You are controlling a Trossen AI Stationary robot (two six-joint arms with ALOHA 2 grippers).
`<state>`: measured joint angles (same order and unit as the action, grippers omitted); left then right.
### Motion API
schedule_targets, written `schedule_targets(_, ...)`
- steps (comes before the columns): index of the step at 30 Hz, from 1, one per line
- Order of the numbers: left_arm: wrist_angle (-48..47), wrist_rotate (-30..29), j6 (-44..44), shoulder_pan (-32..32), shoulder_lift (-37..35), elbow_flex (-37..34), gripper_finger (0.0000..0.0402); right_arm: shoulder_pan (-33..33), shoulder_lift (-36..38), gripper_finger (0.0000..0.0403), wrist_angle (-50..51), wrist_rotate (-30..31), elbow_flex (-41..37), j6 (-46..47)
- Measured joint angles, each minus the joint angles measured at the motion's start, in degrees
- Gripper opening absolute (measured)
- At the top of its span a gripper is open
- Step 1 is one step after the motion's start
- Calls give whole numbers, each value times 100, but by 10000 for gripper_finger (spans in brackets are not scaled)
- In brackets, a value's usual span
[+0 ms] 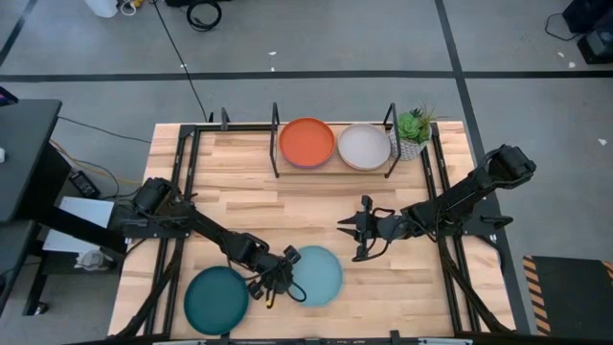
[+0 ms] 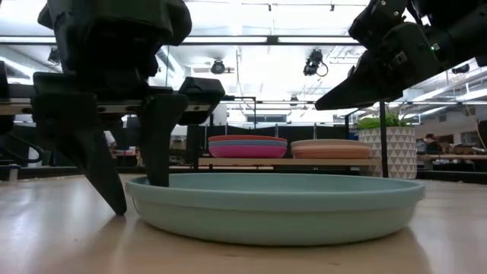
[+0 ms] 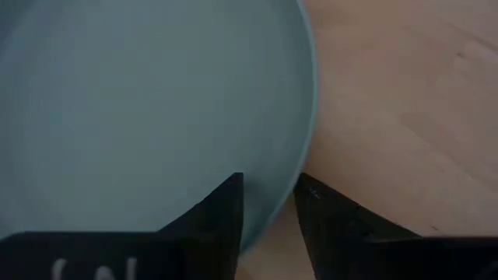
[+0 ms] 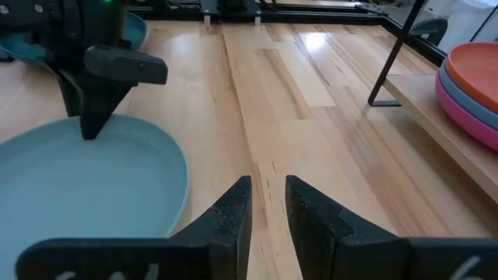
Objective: Place and stack plates onto a shelf
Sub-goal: Stack the light blue plate on top of the gray plate on the shelf
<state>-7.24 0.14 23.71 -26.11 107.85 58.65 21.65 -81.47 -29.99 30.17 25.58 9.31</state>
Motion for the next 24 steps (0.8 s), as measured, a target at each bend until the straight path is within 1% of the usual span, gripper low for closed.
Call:
schedule_targets(9,-17,-102,-37,13,-34,0,31,0,0,86,-1,-19,0,16)
schedule_targets(11,-9,-116,-37,9,-43,0,16,0,0,86,-1,-19,0,16)
schedule_targets(17,-55,-160,-73,7,-131,0,20,0,0,86,1,-20,0,14)
schedule_targets(21,-256,-179,-222,69,-475,-4,20,0,0,86,-1,-22,0,-103)
schedule_targets(24,-446,-165,-450,228,-811,-2,17,0,0,86,-124,-22,0,-509)
